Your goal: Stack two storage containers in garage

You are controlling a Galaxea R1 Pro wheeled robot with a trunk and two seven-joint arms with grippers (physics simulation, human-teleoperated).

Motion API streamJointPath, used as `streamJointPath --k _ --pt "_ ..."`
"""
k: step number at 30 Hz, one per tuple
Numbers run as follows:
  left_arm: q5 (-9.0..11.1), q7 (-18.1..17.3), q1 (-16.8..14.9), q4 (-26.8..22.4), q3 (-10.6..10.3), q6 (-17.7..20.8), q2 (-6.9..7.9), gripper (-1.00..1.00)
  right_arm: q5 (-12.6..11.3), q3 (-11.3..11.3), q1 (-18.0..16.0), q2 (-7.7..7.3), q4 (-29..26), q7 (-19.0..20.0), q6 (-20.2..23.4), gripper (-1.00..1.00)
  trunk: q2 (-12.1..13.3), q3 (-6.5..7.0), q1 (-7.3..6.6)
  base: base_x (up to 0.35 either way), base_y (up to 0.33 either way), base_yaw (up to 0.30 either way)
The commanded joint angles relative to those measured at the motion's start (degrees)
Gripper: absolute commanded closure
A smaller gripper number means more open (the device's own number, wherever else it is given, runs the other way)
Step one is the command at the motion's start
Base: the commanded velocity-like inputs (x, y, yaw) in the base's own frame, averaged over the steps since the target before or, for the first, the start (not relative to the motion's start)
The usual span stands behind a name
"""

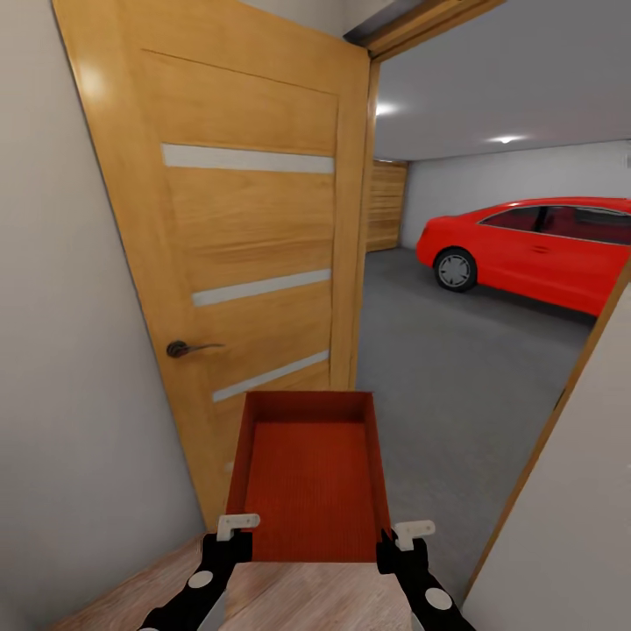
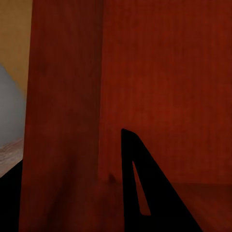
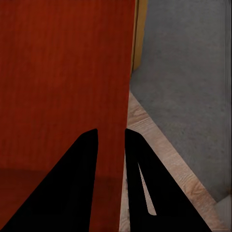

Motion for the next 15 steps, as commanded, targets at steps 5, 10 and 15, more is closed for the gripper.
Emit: streamJointPath --k 5,10,15 --pt "0.0 3.2 0.0 0.1 0.8 -0.2 1.25 1.0 -0.2 0.4 -0.1 -0.06 -0.4 1.4 -0.2 1.0 -0.1 -0.13 0.03 0.0 0.0 -0.248" --pt "0.0 3.2 0.0 0.0 0.8 -0.3 1.25 1.0 -0.2 0.4 -0.1 -0.06 -0.4 1.4 -0.1 1.0 -0.1 -0.13 0.03 0.0 0.0 -0.253" --pt "0.0 3.2 0.0 0.0 0.9 -0.3 1.25 1.0 -0.2 0.4 -0.1 -0.07 -0.4 1.4 -0.1 1.0 -0.1 -0.13 0.03 0.0 0.0 -0.254"
